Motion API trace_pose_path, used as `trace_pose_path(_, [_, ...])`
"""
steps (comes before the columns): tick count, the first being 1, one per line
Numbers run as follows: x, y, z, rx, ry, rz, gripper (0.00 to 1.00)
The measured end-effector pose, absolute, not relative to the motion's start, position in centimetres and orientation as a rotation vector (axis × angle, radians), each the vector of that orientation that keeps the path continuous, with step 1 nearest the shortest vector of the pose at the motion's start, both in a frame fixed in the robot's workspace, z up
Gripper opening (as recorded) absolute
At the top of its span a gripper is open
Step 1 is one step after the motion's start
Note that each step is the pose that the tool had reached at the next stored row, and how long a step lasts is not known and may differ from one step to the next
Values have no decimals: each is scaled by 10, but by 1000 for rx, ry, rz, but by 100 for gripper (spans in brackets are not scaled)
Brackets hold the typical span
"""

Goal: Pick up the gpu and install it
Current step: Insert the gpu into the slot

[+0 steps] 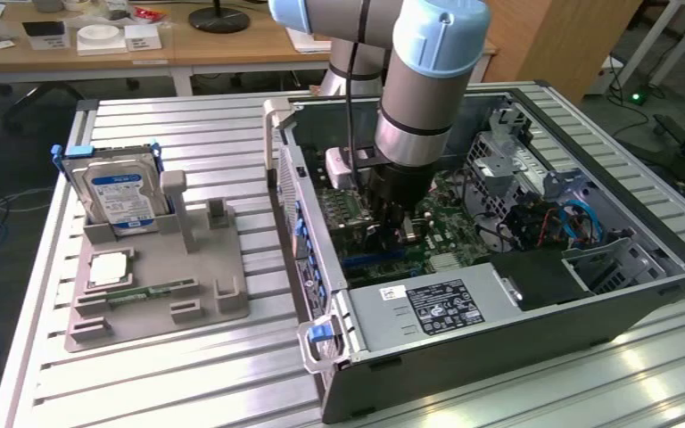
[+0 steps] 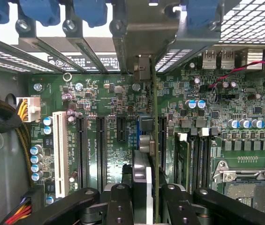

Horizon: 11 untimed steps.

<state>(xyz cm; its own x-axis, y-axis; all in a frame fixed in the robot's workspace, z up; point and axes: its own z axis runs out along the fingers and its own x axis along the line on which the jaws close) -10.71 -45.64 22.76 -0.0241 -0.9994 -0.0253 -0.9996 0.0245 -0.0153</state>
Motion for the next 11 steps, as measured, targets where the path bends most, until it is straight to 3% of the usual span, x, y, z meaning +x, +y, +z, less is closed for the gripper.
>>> trace_pose_path(11, [-102,-456,228,-2174,2228,10,28])
